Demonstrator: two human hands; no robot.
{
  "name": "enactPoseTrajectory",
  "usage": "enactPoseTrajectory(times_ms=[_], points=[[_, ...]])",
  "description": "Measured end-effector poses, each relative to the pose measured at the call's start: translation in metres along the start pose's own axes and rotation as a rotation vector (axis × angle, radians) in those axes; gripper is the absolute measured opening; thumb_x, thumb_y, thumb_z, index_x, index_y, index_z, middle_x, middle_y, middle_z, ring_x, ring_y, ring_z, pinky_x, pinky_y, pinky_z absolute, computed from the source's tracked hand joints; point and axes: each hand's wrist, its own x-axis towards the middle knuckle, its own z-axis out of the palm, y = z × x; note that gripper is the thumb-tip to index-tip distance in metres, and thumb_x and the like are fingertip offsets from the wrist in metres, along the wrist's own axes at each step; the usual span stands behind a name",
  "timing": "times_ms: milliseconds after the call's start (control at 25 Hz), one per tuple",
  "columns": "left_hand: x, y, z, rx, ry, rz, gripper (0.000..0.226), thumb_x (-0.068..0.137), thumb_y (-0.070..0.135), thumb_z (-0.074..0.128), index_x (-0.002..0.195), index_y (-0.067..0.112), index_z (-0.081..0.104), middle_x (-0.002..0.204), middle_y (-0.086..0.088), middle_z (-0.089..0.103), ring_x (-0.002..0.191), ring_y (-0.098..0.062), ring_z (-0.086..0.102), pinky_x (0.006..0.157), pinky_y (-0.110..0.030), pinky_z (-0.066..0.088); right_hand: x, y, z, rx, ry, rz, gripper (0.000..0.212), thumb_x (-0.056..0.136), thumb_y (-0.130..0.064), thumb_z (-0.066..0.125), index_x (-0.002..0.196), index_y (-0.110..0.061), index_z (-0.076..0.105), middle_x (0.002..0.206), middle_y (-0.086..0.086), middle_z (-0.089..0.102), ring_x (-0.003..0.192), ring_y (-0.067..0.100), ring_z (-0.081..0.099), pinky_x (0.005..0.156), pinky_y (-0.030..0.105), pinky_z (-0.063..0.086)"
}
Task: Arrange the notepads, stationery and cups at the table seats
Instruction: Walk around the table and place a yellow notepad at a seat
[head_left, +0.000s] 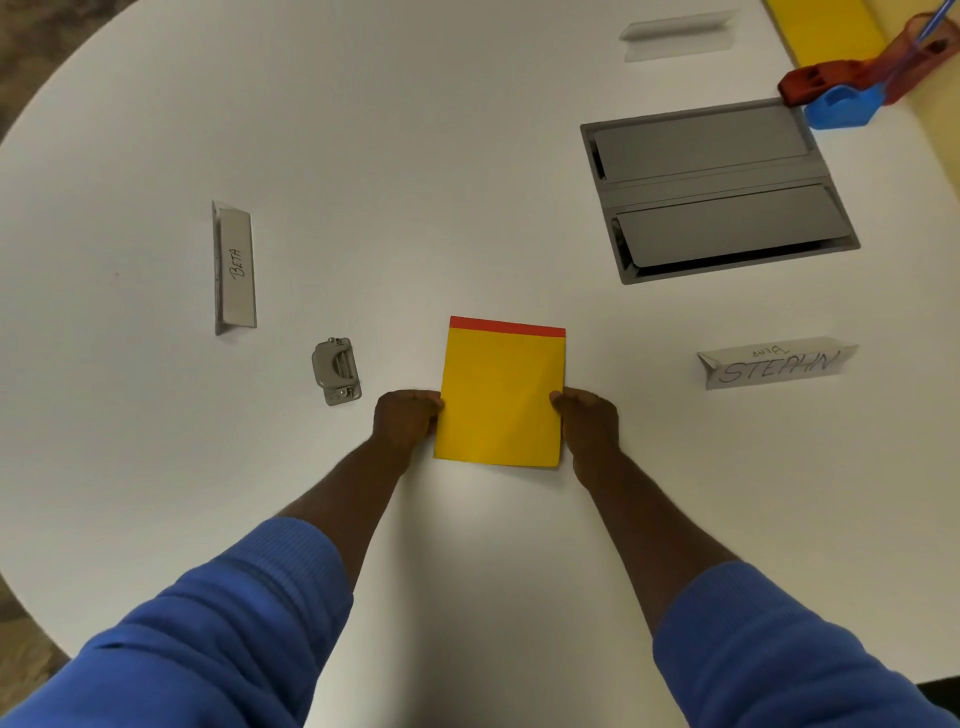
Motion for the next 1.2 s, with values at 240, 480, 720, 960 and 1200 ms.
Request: enactPoseTrajectory(times_ms=[240,480,720,960,1200], points=[[-0.016,-0.014,-0.005,-0.056,-0.054,-0.025,0.013,0.089,0.001,0.072,0.086,0.013,0.070,0.089,-0.009,0.070,0.078,-0.023,0.065,0.065,-0.028,0.053,-0.023,0.016,0.003,-0.206,0.042,-0.152,0.032,0.100,-0.017,0.062,0.128,-0.002,0.067,0.112,0.010,0.071,0.095,0.022,0.062,0.085,0.027,0.045],[-0.046,-0.018,-0.023,-0.159,-0.118,0.013,0.016,0.091,-0.002,0.068,0.090,0.013,0.071,0.090,-0.008,0.073,0.079,-0.023,0.069,0.069,-0.030,0.057,-0.050,0.018,-0.009,-0.141,0.075,-0.214,0.028,0.100,-0.004,0.055,0.123,-0.002,0.070,0.113,0.014,0.073,0.101,0.028,0.068,0.094,0.034,0.053],[-0.082,-0.020,-0.046,-0.197,-0.184,0.061,0.013,0.092,-0.001,0.067,0.096,0.011,0.071,0.091,-0.008,0.073,0.079,-0.020,0.070,0.061,-0.024,0.057,-0.096,0.014,-0.032,0.025,0.065,-0.267,0.031,0.091,-0.001,0.069,0.122,0.000,0.070,0.113,0.019,0.073,0.105,0.035,0.070,0.098,0.050,0.056],[-0.125,-0.027,-0.050,-0.214,-0.256,0.118,0.013,0.089,-0.002,0.070,0.094,0.010,0.074,0.091,-0.010,0.076,0.080,-0.023,0.072,0.064,-0.025,0.060,-0.138,0.019,-0.064,0.124,0.086,-0.307,0.029,0.090,0.006,0.068,0.118,0.002,0.071,0.098,0.011,0.072,0.086,0.023,0.068,0.084,0.038,0.058],[-0.162,-0.026,-0.034,-0.228,-0.296,0.164,0.013,0.089,-0.003,0.070,0.095,0.008,0.074,0.089,-0.010,0.076,0.080,-0.022,0.072,0.066,-0.026,0.059,-0.162,0.023,-0.100,0.121,0.142,-0.363,0.029,0.091,0.008,0.065,0.119,0.004,0.070,0.098,0.011,0.071,0.088,0.026,0.066,0.092,0.048,0.057]])
